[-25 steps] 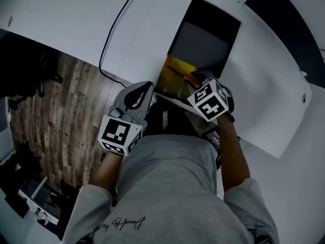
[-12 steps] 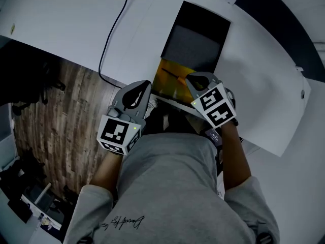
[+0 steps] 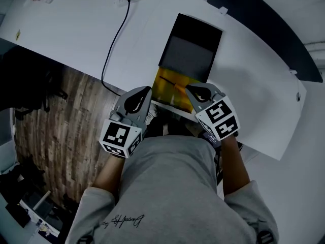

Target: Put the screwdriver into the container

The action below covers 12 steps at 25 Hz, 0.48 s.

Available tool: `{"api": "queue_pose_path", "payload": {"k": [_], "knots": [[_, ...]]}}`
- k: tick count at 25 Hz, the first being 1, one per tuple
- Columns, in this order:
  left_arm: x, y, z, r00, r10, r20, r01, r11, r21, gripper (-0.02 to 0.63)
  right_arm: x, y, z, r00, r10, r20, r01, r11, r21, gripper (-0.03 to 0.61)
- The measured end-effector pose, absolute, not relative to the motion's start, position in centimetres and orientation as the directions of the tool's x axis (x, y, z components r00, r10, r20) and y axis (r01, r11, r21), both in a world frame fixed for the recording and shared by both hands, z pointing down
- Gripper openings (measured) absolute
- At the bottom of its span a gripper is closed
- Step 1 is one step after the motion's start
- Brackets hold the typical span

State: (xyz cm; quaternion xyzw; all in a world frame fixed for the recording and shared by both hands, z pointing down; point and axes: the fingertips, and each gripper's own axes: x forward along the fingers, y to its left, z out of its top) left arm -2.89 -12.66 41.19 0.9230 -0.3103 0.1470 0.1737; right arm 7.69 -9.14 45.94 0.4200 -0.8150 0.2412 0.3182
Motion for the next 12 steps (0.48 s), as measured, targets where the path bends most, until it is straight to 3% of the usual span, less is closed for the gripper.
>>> {"api": "queue_pose_path", "payload": {"k": [12], "knots": [[-1.0, -11.5, 39.0, 0.789, -0.507, 0.348, -0.592, -0.78, 0.205, 0.0, 7.4, -8.6, 41.4, -0.488, -0.632, 0.602, -0.857, 0.478, -0.193, 0.014]]}}
